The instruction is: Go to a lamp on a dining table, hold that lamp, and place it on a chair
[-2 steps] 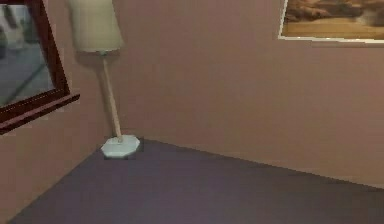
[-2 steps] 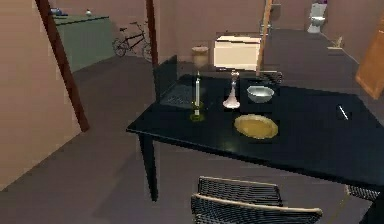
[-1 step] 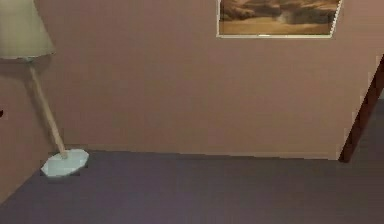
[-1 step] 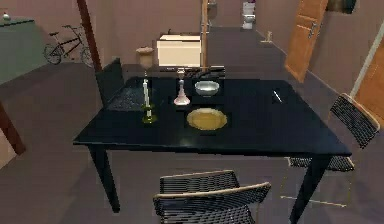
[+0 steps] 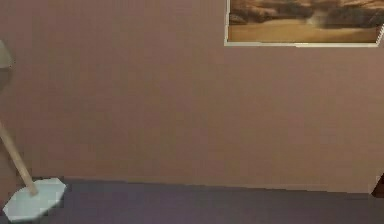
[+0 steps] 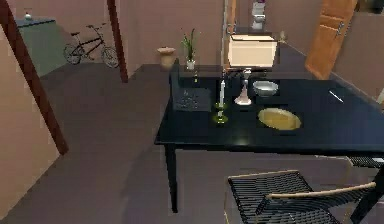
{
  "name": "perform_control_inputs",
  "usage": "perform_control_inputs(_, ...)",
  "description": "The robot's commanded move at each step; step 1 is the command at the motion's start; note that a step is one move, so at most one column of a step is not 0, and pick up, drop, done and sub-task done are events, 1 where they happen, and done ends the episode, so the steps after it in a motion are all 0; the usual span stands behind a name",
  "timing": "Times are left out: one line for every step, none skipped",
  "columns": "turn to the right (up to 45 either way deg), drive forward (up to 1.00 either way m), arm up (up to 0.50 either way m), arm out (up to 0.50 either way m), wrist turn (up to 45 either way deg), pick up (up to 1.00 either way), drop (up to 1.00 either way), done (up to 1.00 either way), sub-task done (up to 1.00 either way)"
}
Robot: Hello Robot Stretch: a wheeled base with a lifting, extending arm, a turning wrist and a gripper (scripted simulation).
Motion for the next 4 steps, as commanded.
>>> perform_control_inputs(45.0,0.0,0.0,0.0,0.0,0.0,0.0,0.0,0.0)
perform_control_inputs(39.0,0.0,0.0,0.0,0.0,0.0,0.0,0.0,0.0)
perform_control_inputs(0.0,0.15,0.0,0.0,0.0,0.0,0.0,0.0,0.0)
perform_control_inputs(-45.0,0.0,0.0,0.0,0.0,0.0,0.0,0.0,0.0)
